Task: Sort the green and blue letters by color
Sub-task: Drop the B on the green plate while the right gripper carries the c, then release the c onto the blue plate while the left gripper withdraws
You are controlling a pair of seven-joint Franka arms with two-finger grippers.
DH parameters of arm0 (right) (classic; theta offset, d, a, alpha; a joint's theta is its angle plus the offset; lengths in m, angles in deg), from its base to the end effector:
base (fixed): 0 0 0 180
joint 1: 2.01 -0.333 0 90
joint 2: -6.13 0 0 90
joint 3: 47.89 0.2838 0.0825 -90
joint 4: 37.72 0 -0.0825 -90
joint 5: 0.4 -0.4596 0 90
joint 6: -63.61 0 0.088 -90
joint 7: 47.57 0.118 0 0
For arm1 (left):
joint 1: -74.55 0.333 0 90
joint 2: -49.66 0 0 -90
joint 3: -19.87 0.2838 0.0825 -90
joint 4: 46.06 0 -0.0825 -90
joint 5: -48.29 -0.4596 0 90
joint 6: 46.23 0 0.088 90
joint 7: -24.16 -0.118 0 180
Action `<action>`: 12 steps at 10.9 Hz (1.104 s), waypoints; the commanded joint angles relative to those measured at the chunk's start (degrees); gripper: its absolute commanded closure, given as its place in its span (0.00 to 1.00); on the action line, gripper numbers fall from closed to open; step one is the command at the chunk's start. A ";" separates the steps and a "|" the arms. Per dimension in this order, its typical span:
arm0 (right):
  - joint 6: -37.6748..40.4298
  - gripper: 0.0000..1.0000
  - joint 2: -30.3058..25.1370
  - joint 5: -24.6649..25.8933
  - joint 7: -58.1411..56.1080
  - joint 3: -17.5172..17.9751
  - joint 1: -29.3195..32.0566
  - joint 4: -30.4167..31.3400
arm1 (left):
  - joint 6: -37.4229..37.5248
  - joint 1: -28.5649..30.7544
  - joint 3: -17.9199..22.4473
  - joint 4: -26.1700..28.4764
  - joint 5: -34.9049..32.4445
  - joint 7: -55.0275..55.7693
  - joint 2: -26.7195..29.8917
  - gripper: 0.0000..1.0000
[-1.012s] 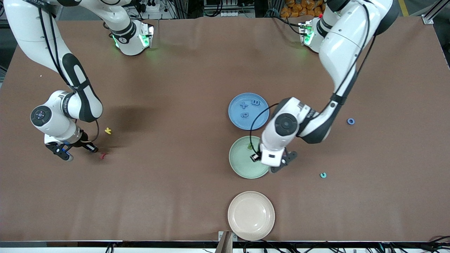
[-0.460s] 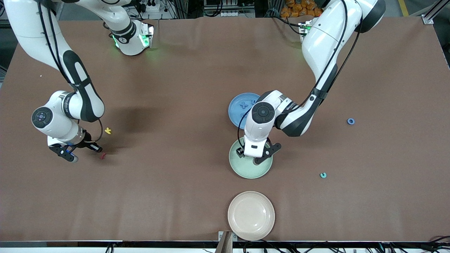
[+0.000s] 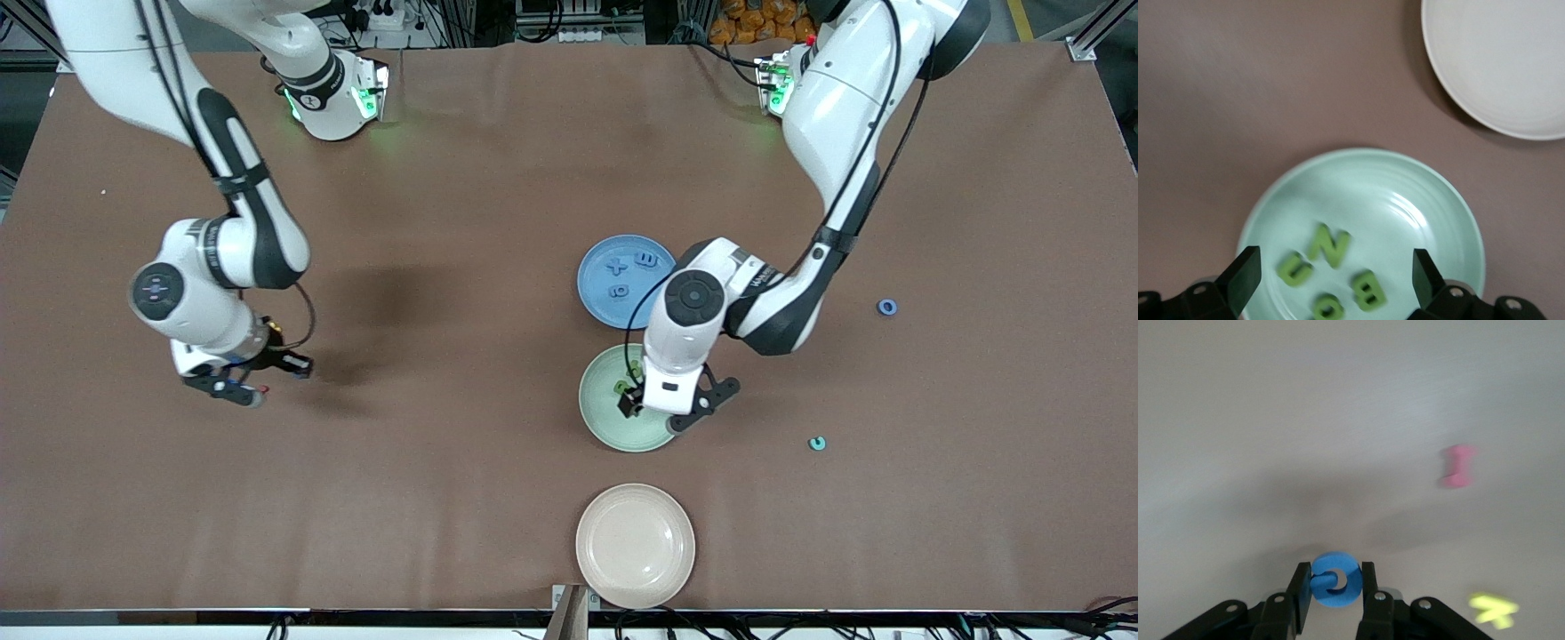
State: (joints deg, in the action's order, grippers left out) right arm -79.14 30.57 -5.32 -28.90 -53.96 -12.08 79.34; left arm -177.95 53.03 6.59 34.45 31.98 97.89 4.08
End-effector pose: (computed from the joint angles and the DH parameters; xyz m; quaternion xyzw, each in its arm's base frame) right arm 0.6329 0.0416 0.1344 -0.9876 0.1562 -0.0115 0.0070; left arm 0.6621 -0.4176 0.1722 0.9560 0.2853 0.0613 0.0315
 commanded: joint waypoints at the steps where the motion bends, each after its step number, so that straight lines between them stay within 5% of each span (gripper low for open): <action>1: 0.81 0.97 -2.02 0.08 1.71 0.00 -11.86 1.15 | 6.11 4.19 -0.42 0.96 -0.38 -8.33 4.78 0.00; 6: 0.63 0.97 -0.88 -0.27 12.34 3.42 -28.76 -1.30 | 11.89 8.95 -0.69 1.40 1.45 -17.47 9.36 0.00; 9: 0.02 0.97 5.42 -0.36 19.37 5.19 -35.96 -10.85 | 17.28 10.61 -0.69 2.89 2.43 -20.90 12.44 0.00; 12: -0.07 0.97 11.85 -0.45 24.38 5.27 -42.21 -19.92 | 17.20 14.65 -0.78 12.88 6.01 -30.71 20.59 0.00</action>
State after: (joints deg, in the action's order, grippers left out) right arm -79.53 35.94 -5.59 -7.77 -48.51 -50.98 67.93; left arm -160.55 64.18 6.21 37.39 33.47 75.55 16.20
